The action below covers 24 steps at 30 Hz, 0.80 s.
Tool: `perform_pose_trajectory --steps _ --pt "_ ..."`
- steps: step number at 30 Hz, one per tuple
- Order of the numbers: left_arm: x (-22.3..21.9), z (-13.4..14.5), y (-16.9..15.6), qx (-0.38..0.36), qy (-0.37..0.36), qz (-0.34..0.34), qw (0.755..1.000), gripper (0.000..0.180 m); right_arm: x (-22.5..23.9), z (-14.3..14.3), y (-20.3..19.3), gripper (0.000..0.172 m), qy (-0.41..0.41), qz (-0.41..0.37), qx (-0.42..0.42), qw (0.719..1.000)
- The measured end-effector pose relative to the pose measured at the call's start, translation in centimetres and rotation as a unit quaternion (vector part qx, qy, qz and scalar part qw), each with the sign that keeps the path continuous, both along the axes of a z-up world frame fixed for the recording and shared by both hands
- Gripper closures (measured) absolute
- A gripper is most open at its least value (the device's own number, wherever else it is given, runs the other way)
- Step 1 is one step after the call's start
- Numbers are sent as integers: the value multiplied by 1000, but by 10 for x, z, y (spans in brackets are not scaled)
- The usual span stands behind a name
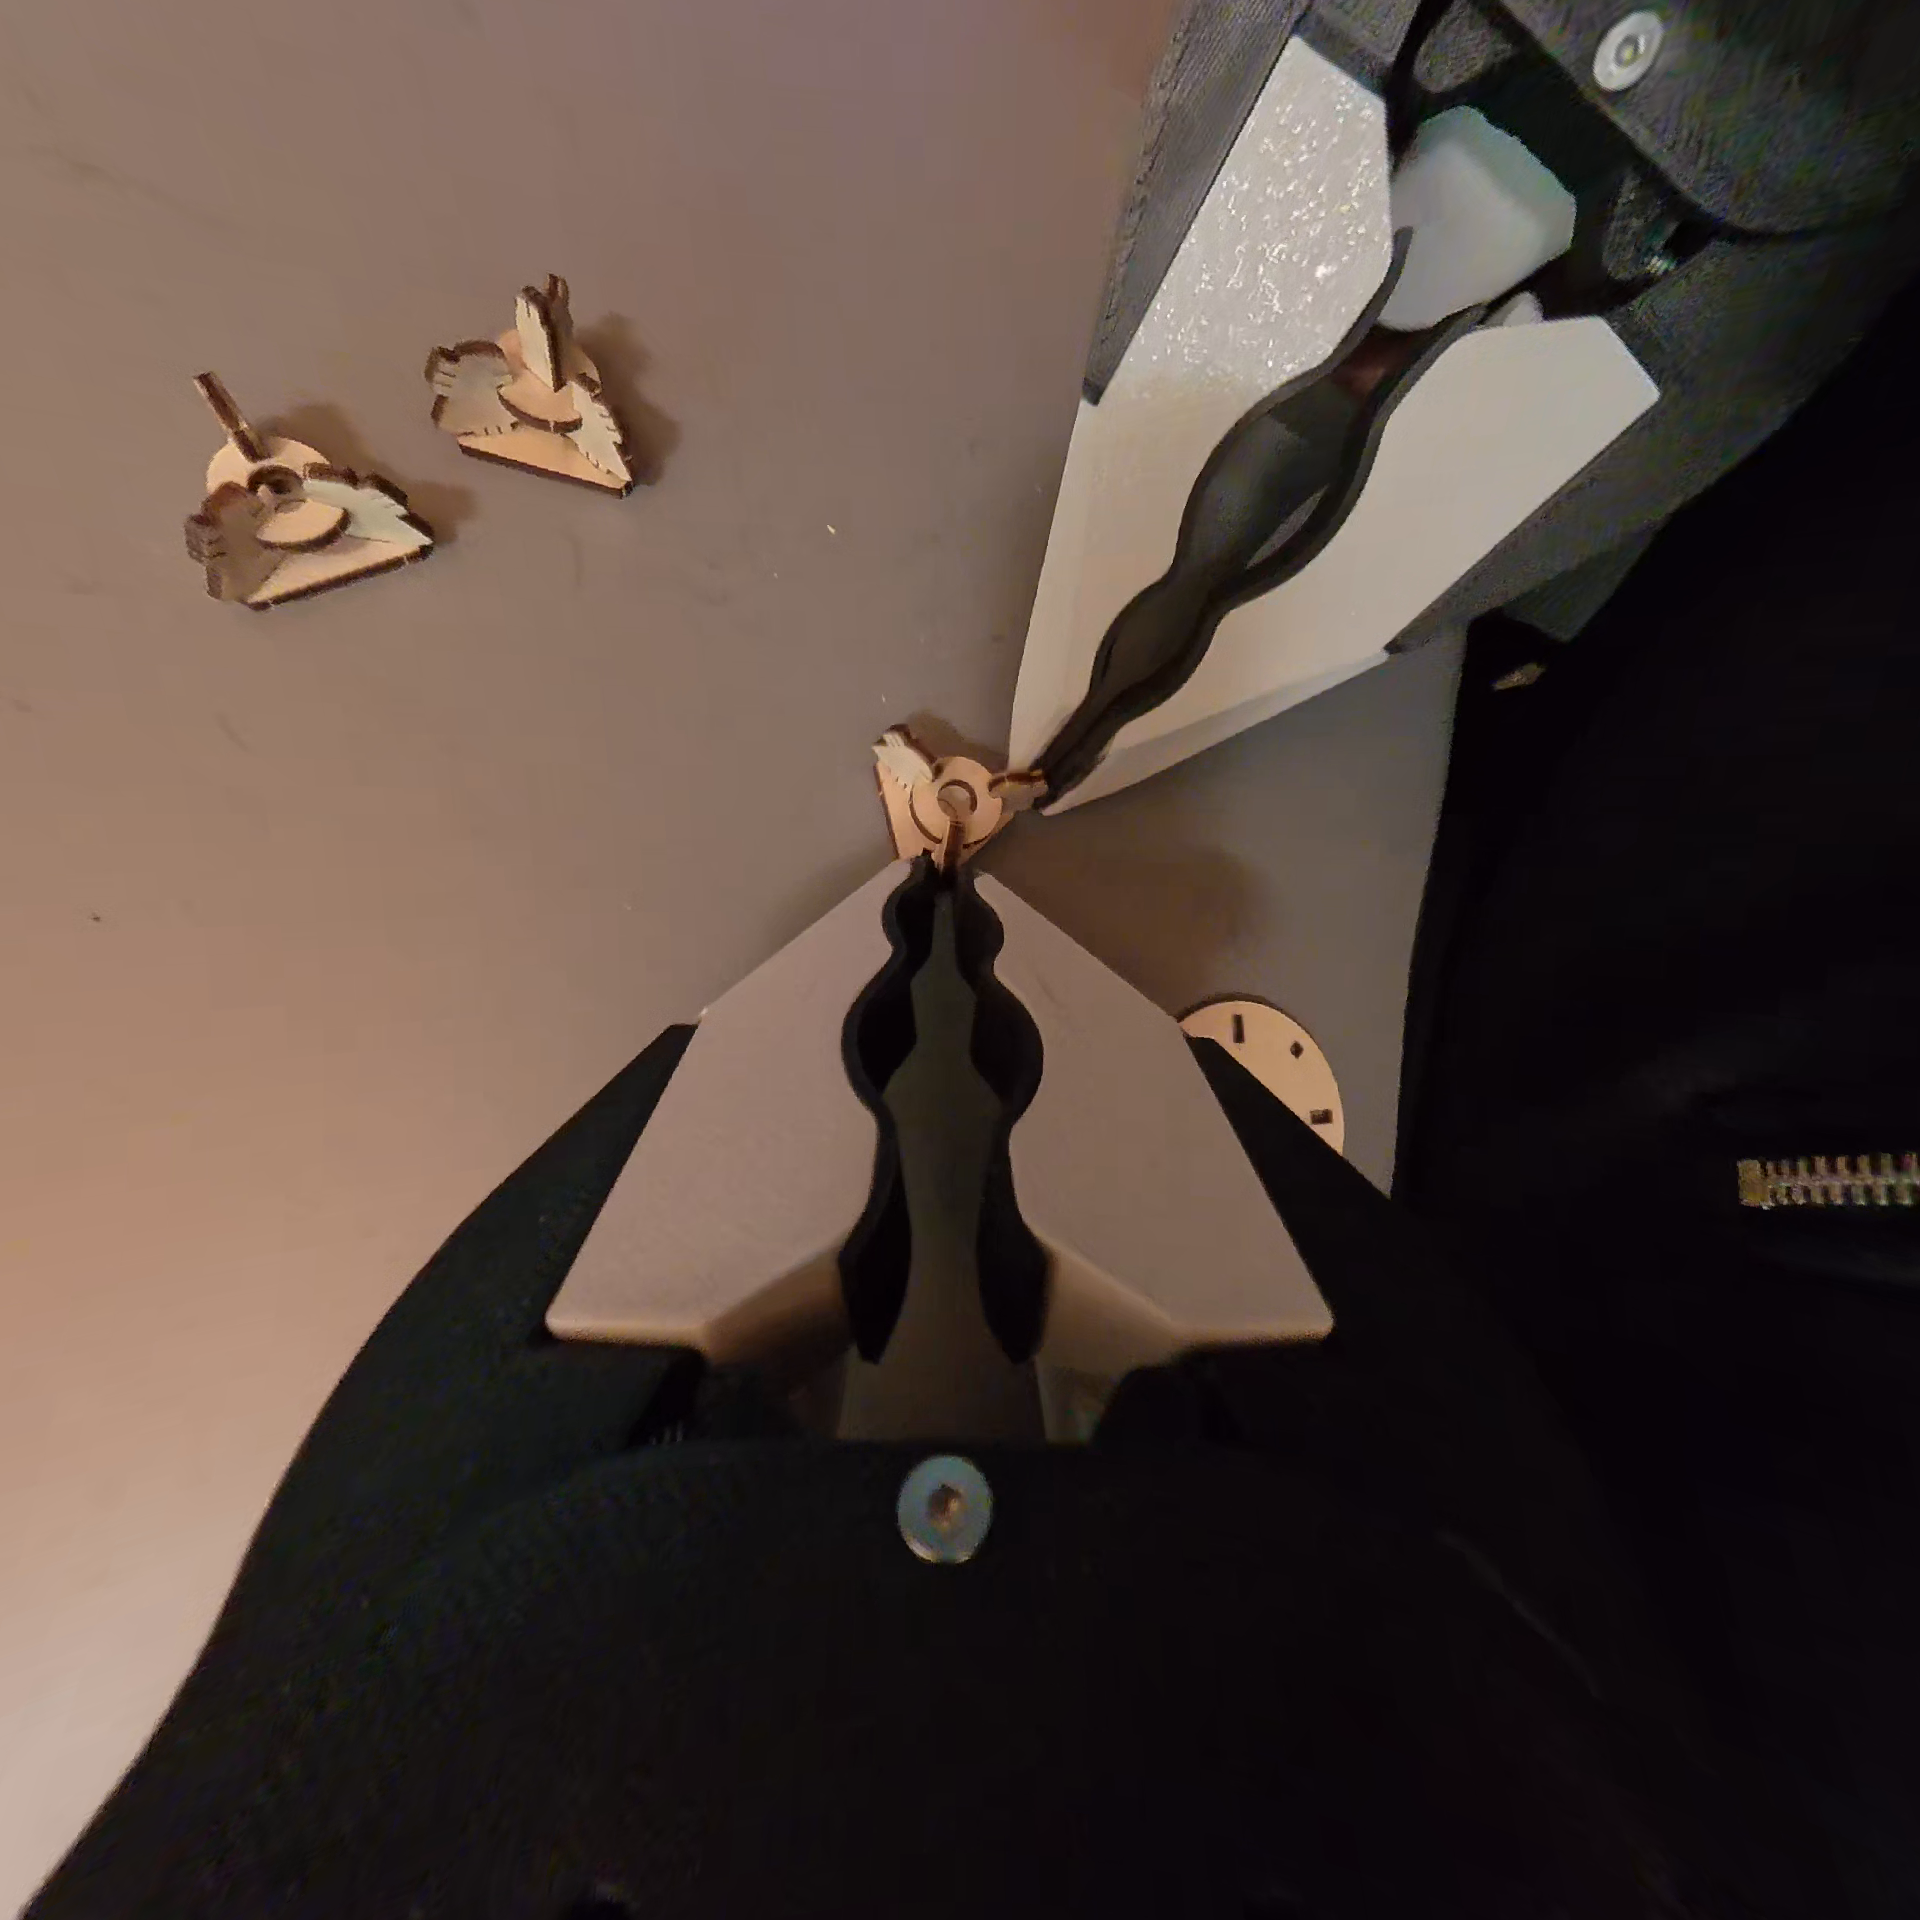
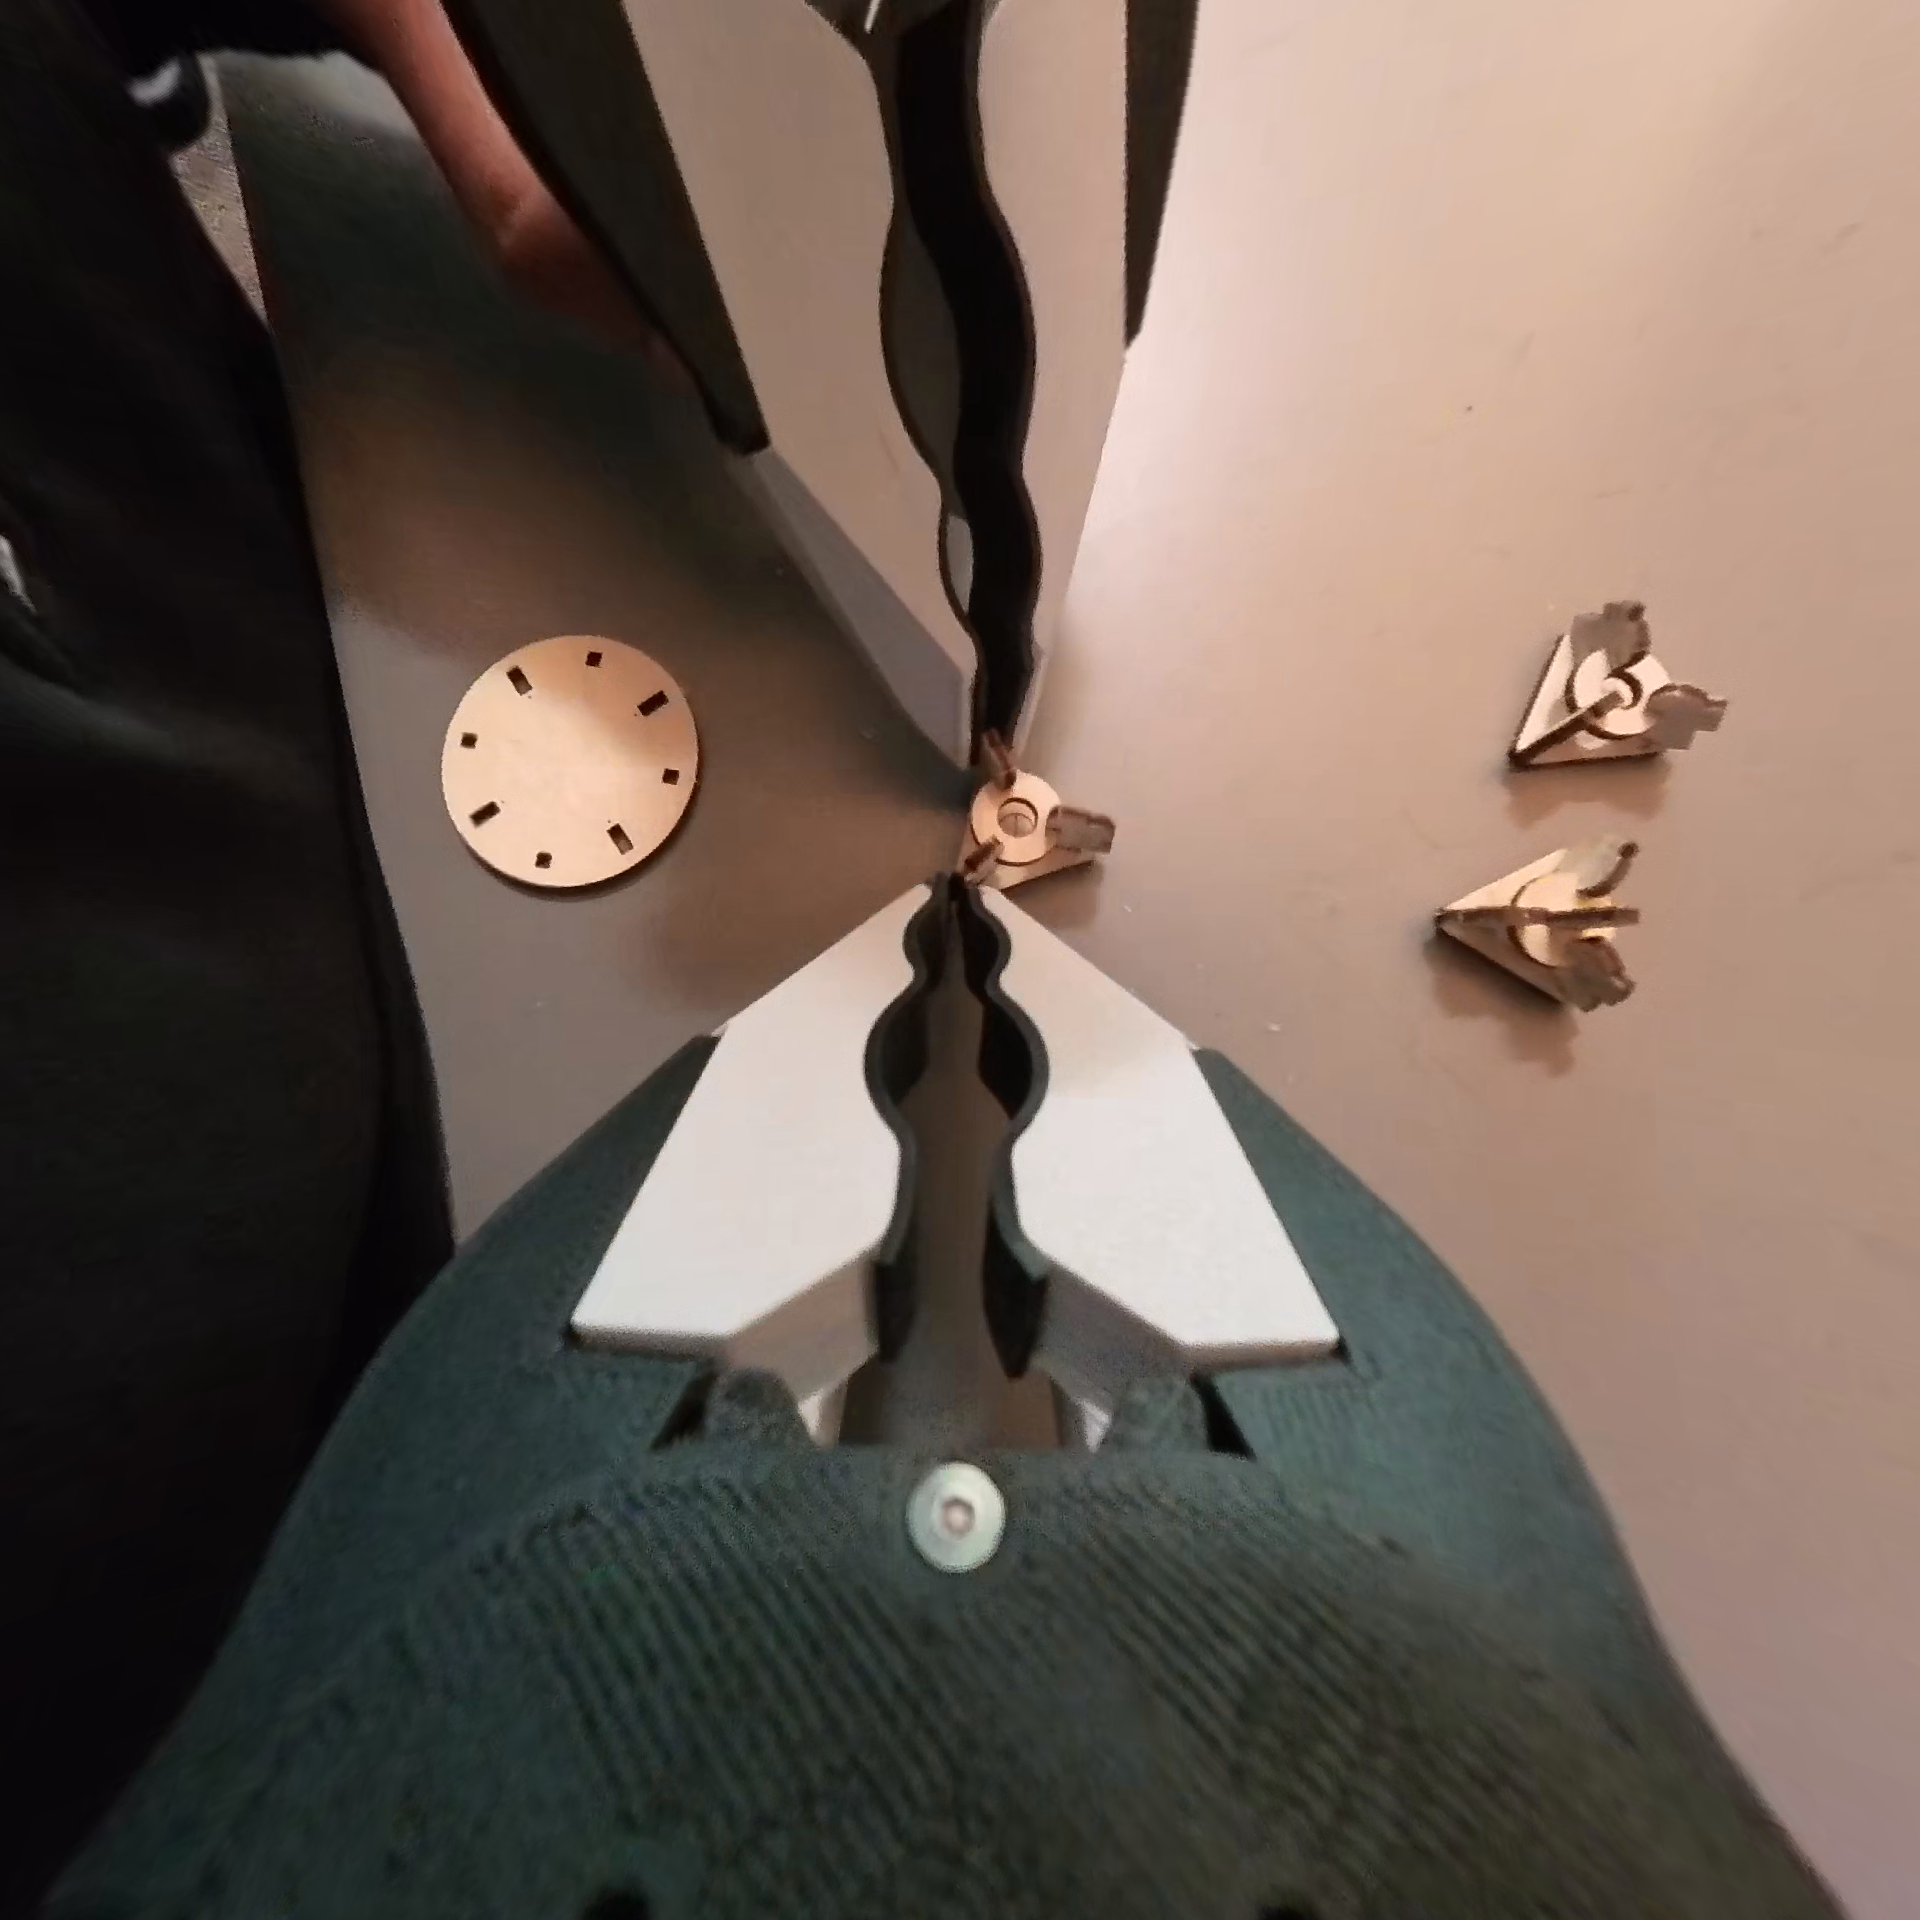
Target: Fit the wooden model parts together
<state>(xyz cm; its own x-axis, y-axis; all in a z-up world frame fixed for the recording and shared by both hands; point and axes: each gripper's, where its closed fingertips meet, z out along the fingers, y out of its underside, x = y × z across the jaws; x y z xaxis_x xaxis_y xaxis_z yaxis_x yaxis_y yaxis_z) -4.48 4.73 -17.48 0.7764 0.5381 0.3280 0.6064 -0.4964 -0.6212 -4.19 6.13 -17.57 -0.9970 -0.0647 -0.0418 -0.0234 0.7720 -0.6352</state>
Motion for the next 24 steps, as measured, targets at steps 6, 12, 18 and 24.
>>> perform_pose_trajectory --steps 6,12,18,24 --pt "-7 -1 -1 -23 -15 14 1000 176 7 -1 -7 172 -21 0 8 1000" --pt "-8 -2 0 -27 -20 18 999 177 10 -1 -8 172 -64 -26 -9 998" --pt "0 -2 -4 -25 -35 27 999 176 3 -1 -2 172 -61 -40 -5 997" --pt "13 -3 1 -8 -43 13 999 173 -4 -5 4 172 -48 -42 19 998"
